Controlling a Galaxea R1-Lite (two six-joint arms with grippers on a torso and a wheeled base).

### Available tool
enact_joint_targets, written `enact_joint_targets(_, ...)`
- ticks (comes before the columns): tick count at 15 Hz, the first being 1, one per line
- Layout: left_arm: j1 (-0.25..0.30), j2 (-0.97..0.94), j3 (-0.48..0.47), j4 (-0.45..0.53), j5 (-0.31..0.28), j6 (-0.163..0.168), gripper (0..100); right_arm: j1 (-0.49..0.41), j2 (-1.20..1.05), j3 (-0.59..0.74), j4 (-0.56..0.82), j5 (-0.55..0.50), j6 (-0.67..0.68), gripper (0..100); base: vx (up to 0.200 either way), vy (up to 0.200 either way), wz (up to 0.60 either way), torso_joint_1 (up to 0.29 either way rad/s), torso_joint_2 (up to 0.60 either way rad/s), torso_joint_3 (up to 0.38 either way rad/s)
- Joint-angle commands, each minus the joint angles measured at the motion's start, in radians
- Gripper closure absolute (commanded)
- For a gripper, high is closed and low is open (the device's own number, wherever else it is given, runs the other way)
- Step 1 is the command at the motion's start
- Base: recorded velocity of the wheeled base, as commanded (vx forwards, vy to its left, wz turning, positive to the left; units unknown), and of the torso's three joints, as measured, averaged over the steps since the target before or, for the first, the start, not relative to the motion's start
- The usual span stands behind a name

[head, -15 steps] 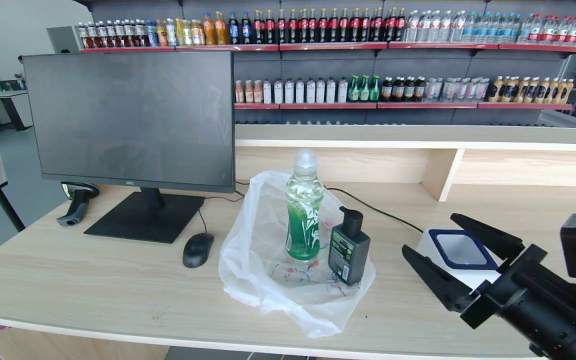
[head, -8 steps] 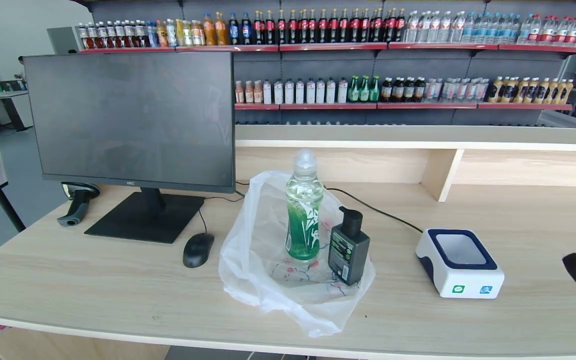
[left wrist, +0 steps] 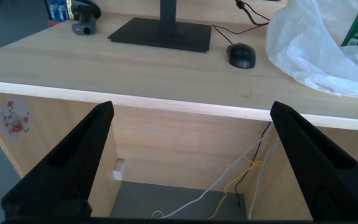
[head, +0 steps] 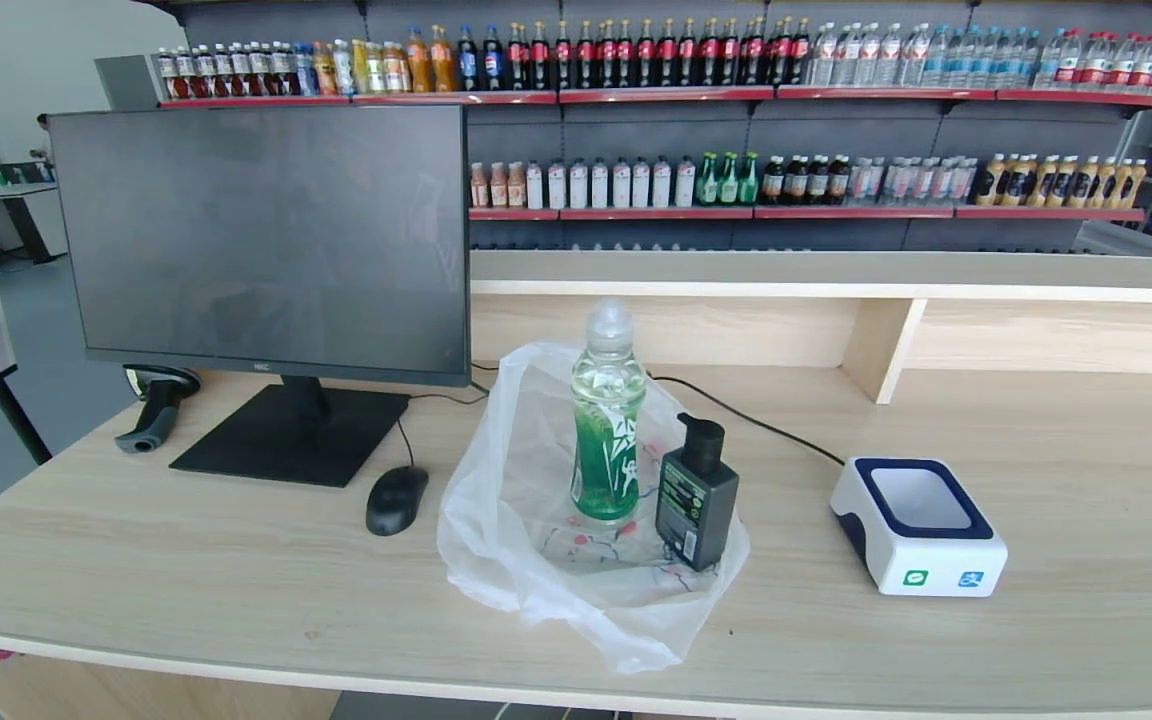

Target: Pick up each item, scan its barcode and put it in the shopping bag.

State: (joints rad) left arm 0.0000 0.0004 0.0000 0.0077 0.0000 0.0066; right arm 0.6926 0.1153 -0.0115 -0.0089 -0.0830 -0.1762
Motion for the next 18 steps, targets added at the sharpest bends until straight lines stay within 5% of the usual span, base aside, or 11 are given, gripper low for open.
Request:
enact_joint_targets(1, 0.0, 0.0, 0.0, 0.0, 0.0, 0.0, 0, -0.048, -0.068, -0.019, 0.03, 0.005, -0.002, 0, 0.0, 0.0, 0.0, 0.0, 0.0, 0.0)
enact_joint_targets(2, 0.002, 0.0, 0.0, 0.0, 0.0, 0.0, 0, -0.071, -0.043, -0.019, 0.032, 0.005, 0.0, 0, 0.0, 0.0, 0.0, 0.0, 0.0, 0.0)
enact_joint_targets(4, 0.0, 0.001, 0.0, 0.0, 0.0, 0.0, 0, -0.455, 0.119, -0.019, 0.032, 0.011, 0.032, 0, 0.0, 0.0, 0.0, 0.0, 0.0, 0.0)
enact_joint_targets(6, 0.002, 0.001, 0.0, 0.0, 0.0, -0.002, 0, -0.666, 0.121, -0.019, 0.032, 0.051, 0.035, 0, 0.0, 0.0, 0.0, 0.0, 0.0, 0.0)
enact_joint_targets(12, 0.0, 0.0, 0.0, 0.0, 0.0, -0.002, 0, -0.691, -0.115, -0.016, 0.021, 0.12, 0.038, 0, 0.0, 0.0, 0.0, 0.0, 0.0, 0.0)
enact_joint_targets(18, 0.002, 0.001, -0.002, 0.0, 0.002, -0.011, 0, -0.691, -0.115, -0.012, 0.018, 0.114, 0.084, 0, -0.2, 0.0, 0.0, 0.012, 0.0, 0.004)
